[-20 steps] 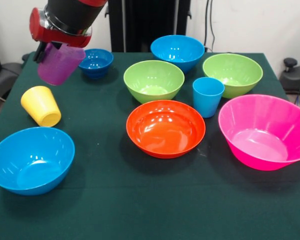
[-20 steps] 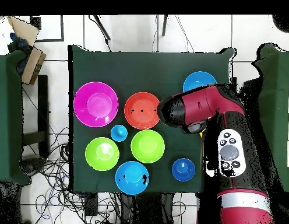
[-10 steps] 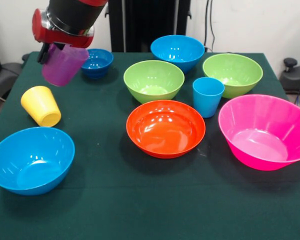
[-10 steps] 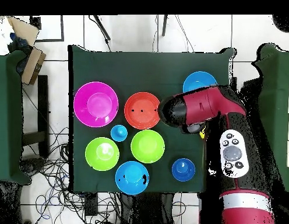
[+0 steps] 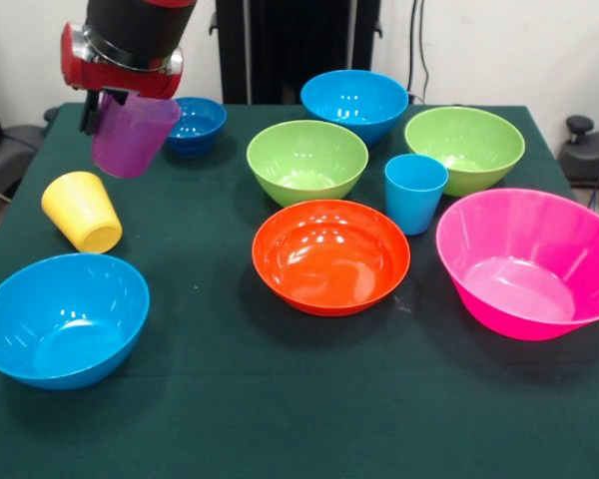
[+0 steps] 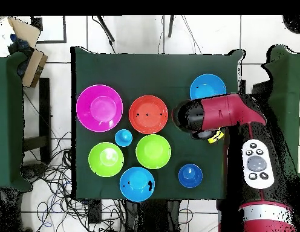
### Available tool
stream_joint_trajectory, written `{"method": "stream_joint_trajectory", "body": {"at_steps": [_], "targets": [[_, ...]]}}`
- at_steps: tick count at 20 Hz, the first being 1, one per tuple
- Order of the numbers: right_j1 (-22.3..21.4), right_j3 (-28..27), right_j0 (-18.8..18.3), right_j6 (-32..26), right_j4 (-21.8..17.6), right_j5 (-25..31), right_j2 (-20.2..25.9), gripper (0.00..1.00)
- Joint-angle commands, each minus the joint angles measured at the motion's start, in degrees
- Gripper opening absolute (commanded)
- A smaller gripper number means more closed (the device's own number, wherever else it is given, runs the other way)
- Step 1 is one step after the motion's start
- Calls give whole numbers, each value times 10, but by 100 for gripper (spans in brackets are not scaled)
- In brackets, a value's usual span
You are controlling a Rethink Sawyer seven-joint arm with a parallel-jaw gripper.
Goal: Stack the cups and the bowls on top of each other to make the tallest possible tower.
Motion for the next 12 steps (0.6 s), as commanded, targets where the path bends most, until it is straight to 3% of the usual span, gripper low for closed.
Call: {"method": "stream_joint_trajectory", "body": {"at_steps": [1,12], "targets": [[12,27,-5,-26,21,-32,36,0],[14,20,1,-30,25,-27,34,0]]}}
